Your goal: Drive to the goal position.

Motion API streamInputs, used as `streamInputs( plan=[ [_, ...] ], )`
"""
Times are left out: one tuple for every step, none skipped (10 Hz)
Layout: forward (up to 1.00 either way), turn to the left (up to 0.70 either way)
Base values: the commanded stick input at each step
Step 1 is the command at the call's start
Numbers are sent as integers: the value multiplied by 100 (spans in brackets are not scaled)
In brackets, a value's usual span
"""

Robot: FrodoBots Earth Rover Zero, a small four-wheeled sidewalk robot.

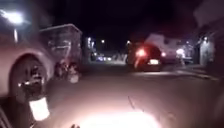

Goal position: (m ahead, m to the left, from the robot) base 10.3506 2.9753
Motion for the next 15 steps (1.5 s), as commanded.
streamInputs(
  plan=[
    [100,0],
    [100,0],
    [100,0],
    [100,0],
    [100,0],
    [100,0],
    [100,0],
    [100,0],
    [100,0],
    [100,0],
    [100,0],
    [100,0],
    [100,0],
    [100,0],
    [100,0]
  ],
)
